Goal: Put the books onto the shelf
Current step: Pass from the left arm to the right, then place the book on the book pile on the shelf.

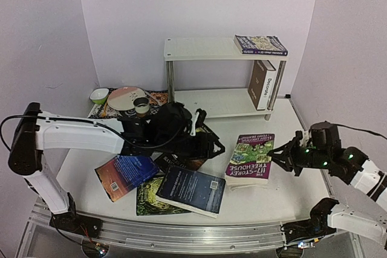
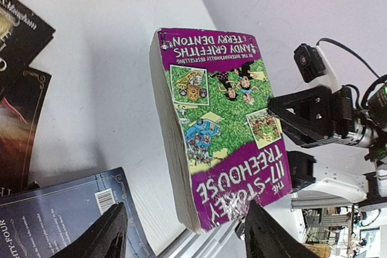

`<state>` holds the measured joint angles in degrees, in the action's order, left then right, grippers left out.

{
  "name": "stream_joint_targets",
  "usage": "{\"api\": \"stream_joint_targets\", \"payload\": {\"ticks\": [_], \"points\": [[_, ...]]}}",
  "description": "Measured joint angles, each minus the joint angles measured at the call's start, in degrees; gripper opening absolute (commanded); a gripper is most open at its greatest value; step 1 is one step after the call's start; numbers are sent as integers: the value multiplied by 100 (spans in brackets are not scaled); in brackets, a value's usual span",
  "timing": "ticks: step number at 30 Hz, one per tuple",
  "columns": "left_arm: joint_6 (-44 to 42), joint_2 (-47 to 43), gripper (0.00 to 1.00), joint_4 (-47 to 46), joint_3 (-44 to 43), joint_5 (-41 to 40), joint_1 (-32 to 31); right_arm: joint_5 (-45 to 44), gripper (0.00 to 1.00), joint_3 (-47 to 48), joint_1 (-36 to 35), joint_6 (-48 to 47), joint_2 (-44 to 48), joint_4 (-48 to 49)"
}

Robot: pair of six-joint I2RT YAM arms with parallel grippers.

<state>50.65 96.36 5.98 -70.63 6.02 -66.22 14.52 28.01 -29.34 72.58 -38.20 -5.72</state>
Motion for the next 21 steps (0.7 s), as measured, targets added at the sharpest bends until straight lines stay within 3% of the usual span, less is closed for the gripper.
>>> {"api": "stream_joint_targets", "payload": {"ticks": [10, 21], "points": [[-1032, -1740, 67, -68, 573, -673, 0, -920, 0, 2474, 0, -951, -549, -1353], [-1370, -2848, 67, -48, 1333, -1244, 0, -1934, 0, 5073, 0, -1530, -1882, -1438]]}}
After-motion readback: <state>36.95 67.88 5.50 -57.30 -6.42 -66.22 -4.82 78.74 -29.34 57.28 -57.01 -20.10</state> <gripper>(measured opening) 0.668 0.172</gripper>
